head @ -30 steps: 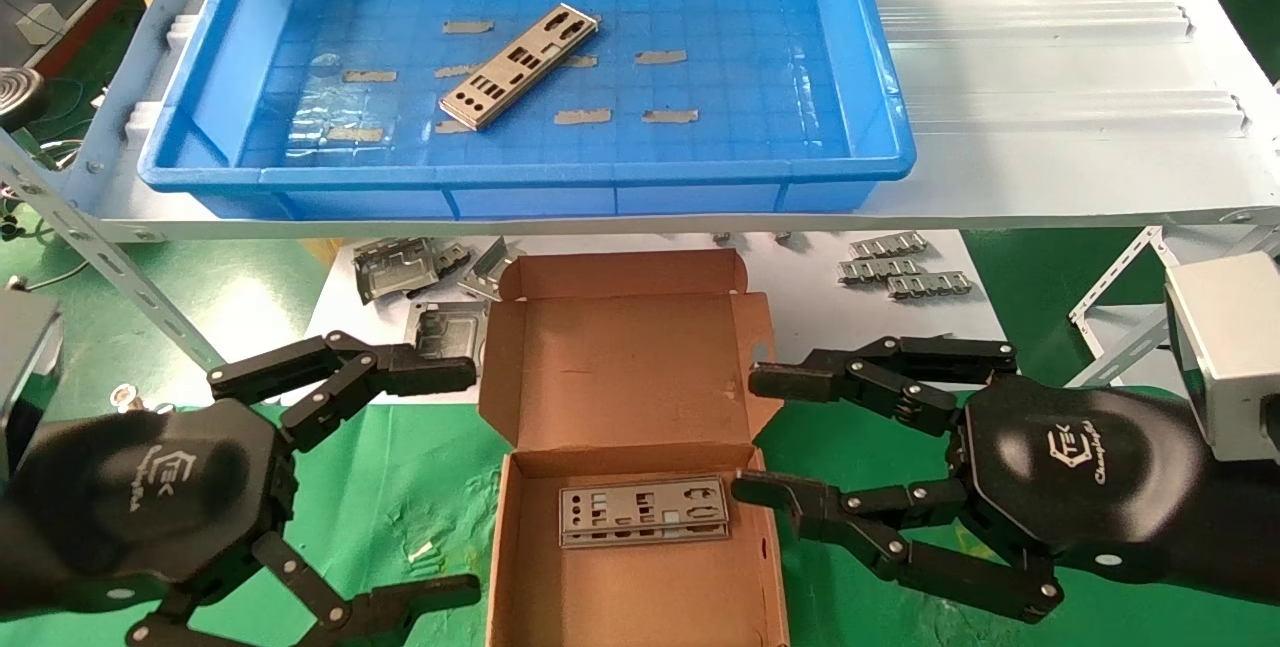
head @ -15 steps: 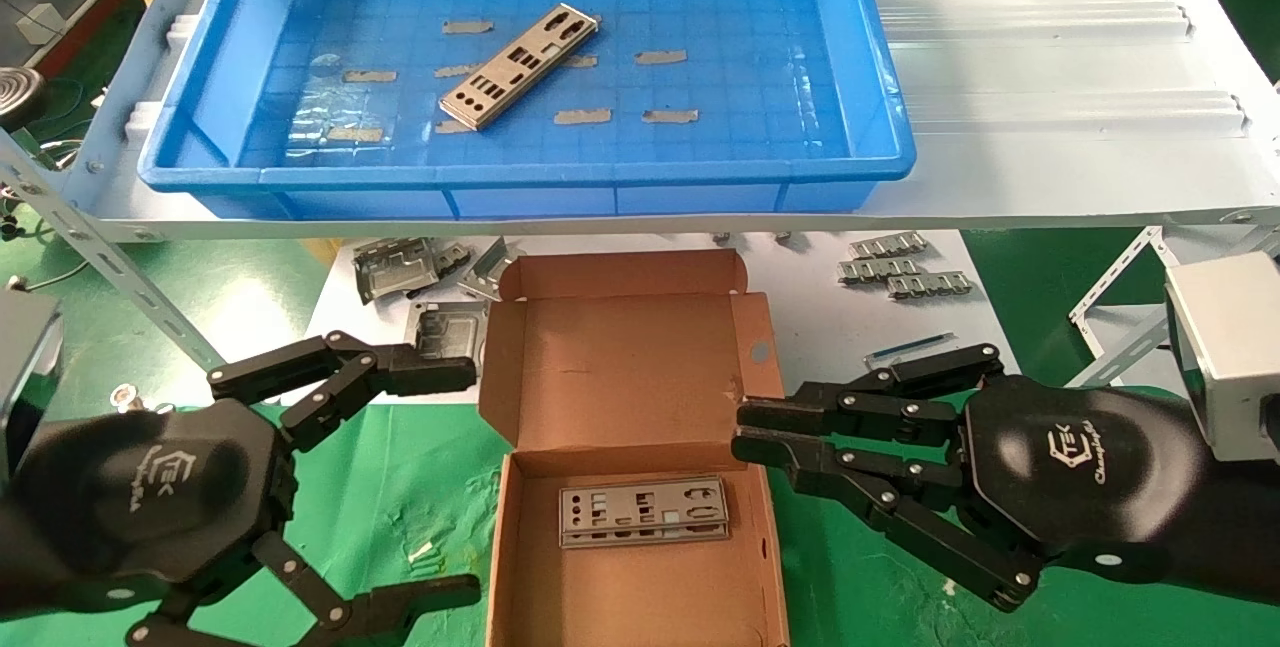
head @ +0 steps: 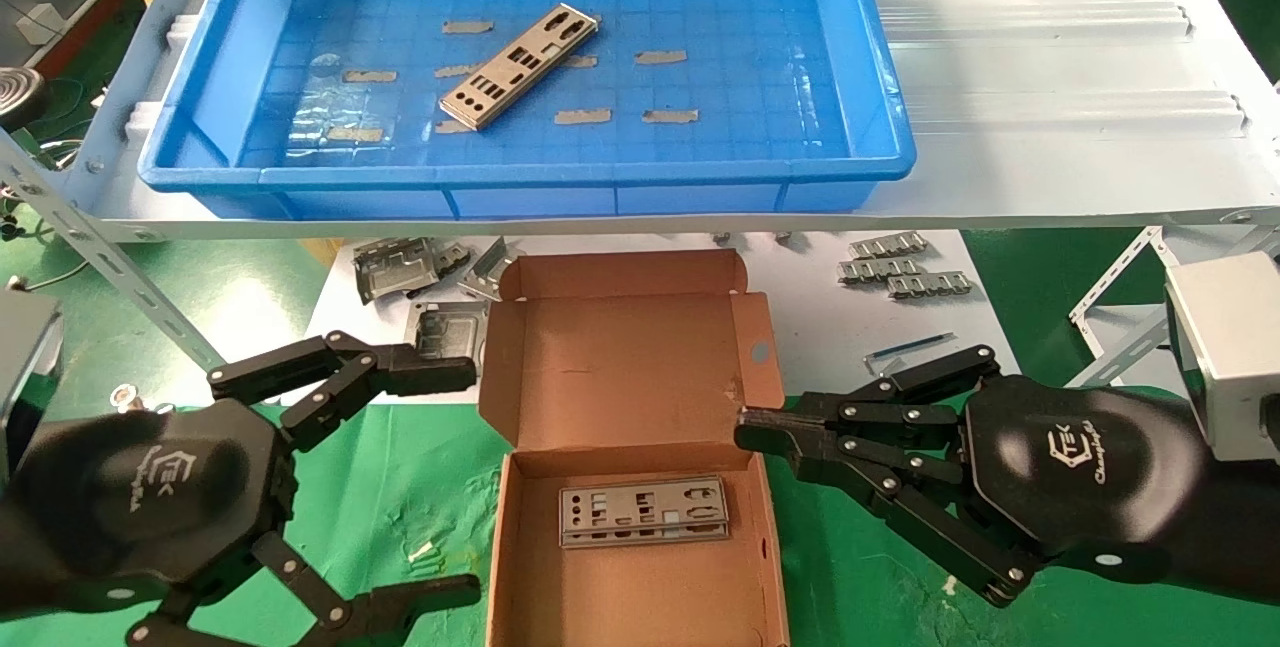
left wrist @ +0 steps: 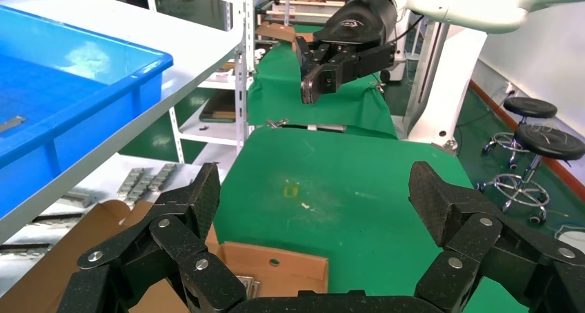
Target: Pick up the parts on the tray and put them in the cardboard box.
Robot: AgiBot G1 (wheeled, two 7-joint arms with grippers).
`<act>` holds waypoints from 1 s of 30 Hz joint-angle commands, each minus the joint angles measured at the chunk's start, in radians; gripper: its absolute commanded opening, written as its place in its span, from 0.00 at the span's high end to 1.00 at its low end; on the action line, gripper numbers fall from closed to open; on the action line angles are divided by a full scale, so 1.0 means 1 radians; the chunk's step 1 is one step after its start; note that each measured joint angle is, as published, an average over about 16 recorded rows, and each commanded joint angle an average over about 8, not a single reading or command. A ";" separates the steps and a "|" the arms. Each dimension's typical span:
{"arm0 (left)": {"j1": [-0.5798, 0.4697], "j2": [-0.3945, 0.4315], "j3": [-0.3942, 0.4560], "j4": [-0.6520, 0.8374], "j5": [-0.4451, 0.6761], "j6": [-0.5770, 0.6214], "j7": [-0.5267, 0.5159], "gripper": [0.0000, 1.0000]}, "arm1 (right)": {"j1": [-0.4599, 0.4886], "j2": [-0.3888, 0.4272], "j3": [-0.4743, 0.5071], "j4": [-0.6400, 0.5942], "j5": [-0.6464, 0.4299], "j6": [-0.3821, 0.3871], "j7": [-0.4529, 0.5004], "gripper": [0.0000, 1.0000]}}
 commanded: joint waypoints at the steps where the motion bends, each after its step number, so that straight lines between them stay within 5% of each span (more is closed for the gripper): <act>1: 0.003 -0.002 -0.001 -0.003 -0.003 0.004 0.000 0.00 | 0.000 0.000 0.000 0.000 0.000 0.000 0.000 1.00; 8: -0.092 0.059 0.018 0.055 0.055 -0.059 -0.009 0.00 | 0.000 0.000 0.000 0.000 0.000 0.000 0.000 1.00; 21: -0.594 0.333 0.182 0.474 0.351 -0.160 -0.107 0.00 | 0.000 0.000 0.000 0.000 0.000 0.000 0.000 1.00; 23: -0.652 0.379 0.206 0.561 0.391 -0.172 -0.103 0.00 | 0.000 0.000 0.000 0.000 0.000 0.000 0.000 0.84; 30: -0.803 0.512 0.264 0.842 0.495 -0.229 -0.042 0.00 | 0.000 0.000 0.000 0.000 0.000 0.000 0.000 0.02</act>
